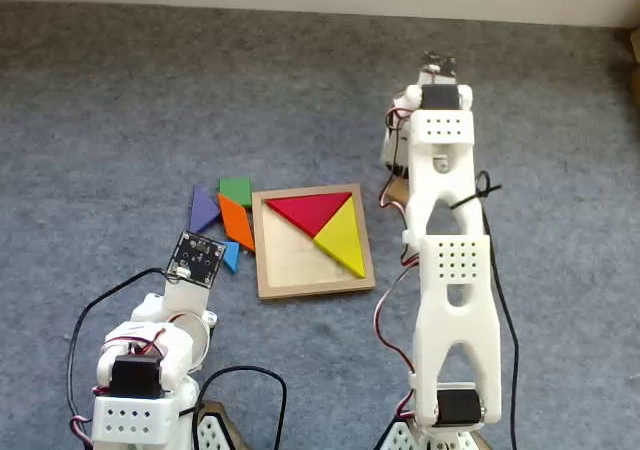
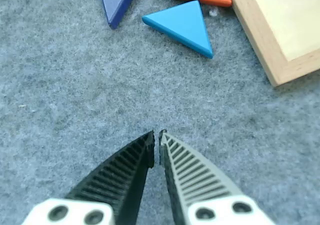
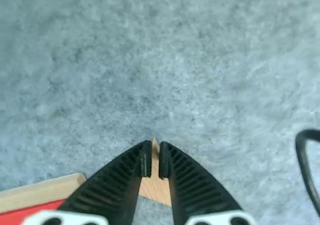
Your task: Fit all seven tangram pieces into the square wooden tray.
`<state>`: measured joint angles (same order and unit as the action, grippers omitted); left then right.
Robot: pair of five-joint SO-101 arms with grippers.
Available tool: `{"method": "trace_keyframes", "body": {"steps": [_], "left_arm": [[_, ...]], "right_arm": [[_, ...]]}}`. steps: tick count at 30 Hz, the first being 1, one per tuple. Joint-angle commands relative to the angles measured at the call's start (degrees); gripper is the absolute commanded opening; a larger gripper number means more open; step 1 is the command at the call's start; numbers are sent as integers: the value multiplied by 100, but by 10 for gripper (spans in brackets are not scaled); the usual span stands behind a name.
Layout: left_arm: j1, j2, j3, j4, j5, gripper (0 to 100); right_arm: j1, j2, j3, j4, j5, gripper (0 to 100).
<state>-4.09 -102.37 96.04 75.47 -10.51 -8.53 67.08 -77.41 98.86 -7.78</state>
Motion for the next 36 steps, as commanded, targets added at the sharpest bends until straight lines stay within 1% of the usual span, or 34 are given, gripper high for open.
{"method": "trace_keyframes", "body": {"steps": [1, 3, 7, 8, 10, 13, 16, 19, 21, 25, 36], "left_arm": [[31, -145, 110, 26, 44, 46], [31, -145, 110, 26, 44, 46], [31, -145, 110, 26, 44, 46], [40, -145, 110, 26, 44, 46], [40, -145, 110, 26, 44, 46], [40, -145, 110, 26, 44, 46], [40, -145, 110, 26, 44, 46], [40, -145, 110, 26, 44, 46], [40, -145, 110, 26, 44, 46], [40, -145, 110, 26, 44, 46], [40, -145, 110, 26, 44, 46]], "right_arm": [[-127, -690, -224, 242, 369, 43], [-136, -954, 66, 242, 440, 72], [-233, -1631, 1147, 215, 492, 193], [-268, -1780, 1393, 215, 651, 209], [-426, -2018, 1842, 215, 993, 214], [-549, -2114, 2211, 180, 1108, 216], [-549, -1965, 2246, 145, 1125, 217], [-541, -1701, 2185, 110, 1459, 217], [-567, -1508, 2185, 84, 1556, 217], [-497, -1358, 2185, -127, 1582, 217], [-391, -1305, 2185, -127, 1591, 213]]}}
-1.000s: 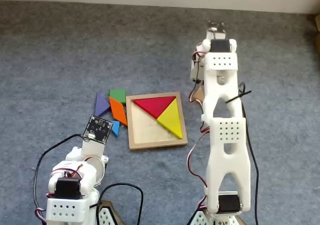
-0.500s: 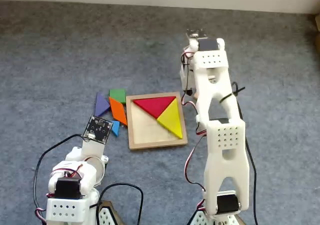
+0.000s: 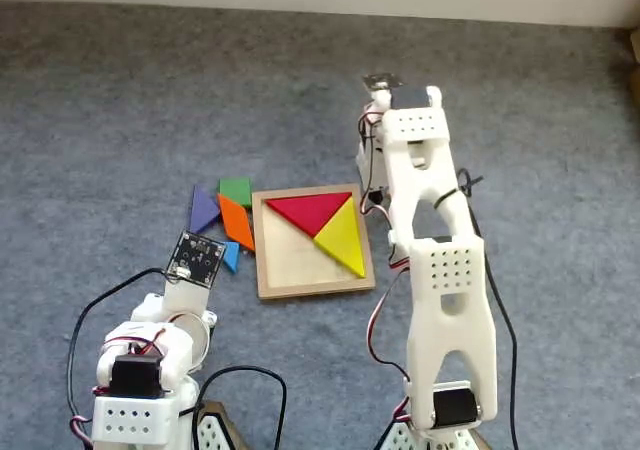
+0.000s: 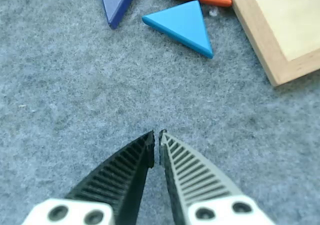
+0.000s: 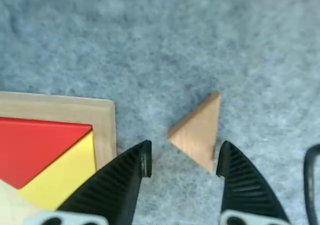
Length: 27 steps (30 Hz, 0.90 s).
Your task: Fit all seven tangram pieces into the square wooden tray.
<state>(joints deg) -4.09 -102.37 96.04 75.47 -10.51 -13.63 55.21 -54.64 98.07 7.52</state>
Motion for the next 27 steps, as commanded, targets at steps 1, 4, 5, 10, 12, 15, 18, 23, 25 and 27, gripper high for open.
{"method": "trace_keyframes", "body": {"steps": [1, 4, 5, 10, 12, 15, 18, 23, 25, 27], "left_arm": [[40, -145, 110, 26, 44, 46], [40, -145, 110, 26, 44, 46], [40, -145, 110, 26, 44, 46], [40, -145, 110, 26, 44, 46], [40, -145, 110, 26, 44, 46], [40, -145, 110, 26, 44, 46], [40, -145, 110, 26, 44, 46], [40, -145, 110, 26, 44, 46], [40, -145, 110, 26, 44, 46], [40, -145, 110, 26, 44, 46]], "right_arm": [[136, -119, -92, -48, 62, 211], [189, -119, -92, -48, 62, 165], [207, -119, -92, -48, 62, 151], [224, -136, -92, 22, 62, 127], [224, -154, -92, 84, 62, 127], [259, -180, -101, 110, 62, 127], [286, -171, -312, 119, 62, 127], [338, -136, -585, 242, 9, 166], [330, -119, -585, 224, -193, 223], [242, -119, -549, 154, -255, 263]]}}
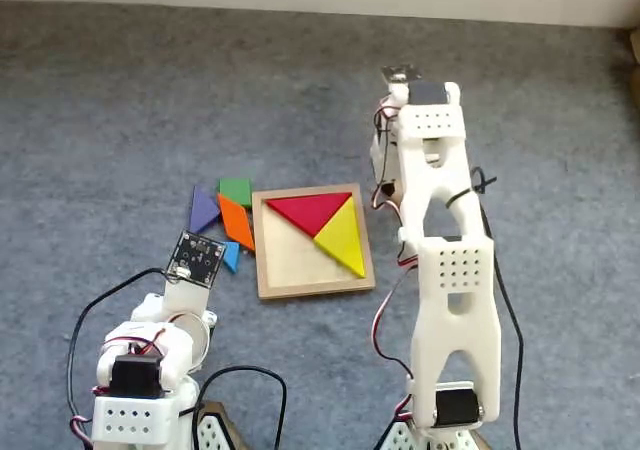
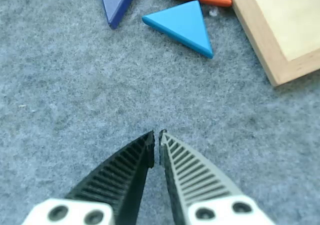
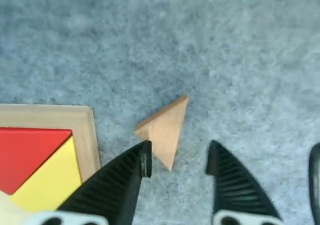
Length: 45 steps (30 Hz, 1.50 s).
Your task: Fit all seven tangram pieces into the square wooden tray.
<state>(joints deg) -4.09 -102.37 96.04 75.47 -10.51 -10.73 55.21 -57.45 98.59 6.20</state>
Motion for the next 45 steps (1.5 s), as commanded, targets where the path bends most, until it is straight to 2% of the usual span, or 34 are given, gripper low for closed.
{"method": "trace_keyframes", "body": {"steps": [1, 8, 19, 24, 35, 39, 45], "left_arm": [[40, -145, 110, 26, 44, 46], [40, -145, 110, 26, 44, 46], [40, -145, 110, 26, 44, 46], [40, -145, 110, 26, 44, 46], [40, -145, 110, 26, 44, 46], [40, -145, 110, 26, 44, 46], [40, -145, 110, 26, 44, 46]], "right_arm": [[-75, -119, -268, 57, -123, 265], [-251, -75, -251, -470, -167, 265], [-347, 462, -303, -453, -167, 262], [-251, 470, -268, -453, -141, 173], [-66, 426, -936, 233, -105, 141], [-66, 418, -1138, 251, 176, 141], [-154, 40, -1095, 259, 185, 141]]}}
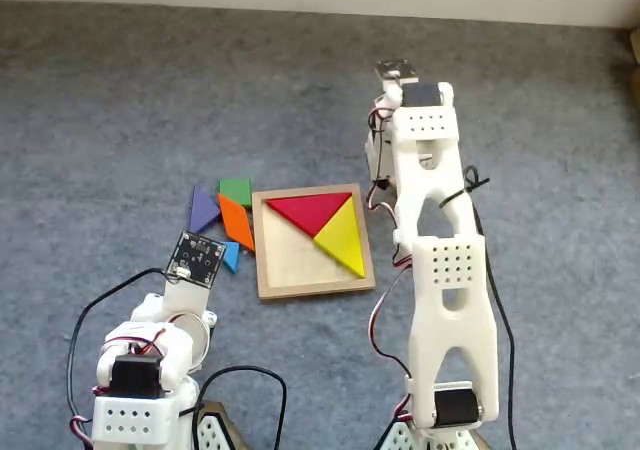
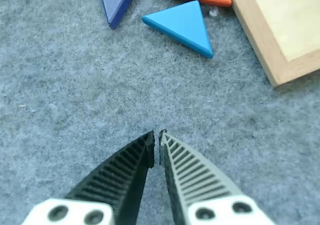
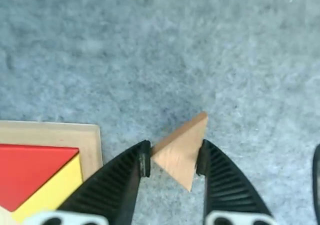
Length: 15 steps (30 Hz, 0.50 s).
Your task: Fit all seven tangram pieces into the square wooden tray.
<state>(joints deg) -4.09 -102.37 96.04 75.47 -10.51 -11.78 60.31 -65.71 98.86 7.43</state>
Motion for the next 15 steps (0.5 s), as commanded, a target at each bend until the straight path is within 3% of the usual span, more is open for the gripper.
{"method": "trace_keyframes", "body": {"steps": [1, 15], "left_arm": [[40, -145, 110, 26, 44, 46], [40, -145, 110, 26, 44, 46]], "right_arm": [[-92, -664, -154, 233, 53, 141], [-1411, -4514, 4084, 198, 26, 141]]}}
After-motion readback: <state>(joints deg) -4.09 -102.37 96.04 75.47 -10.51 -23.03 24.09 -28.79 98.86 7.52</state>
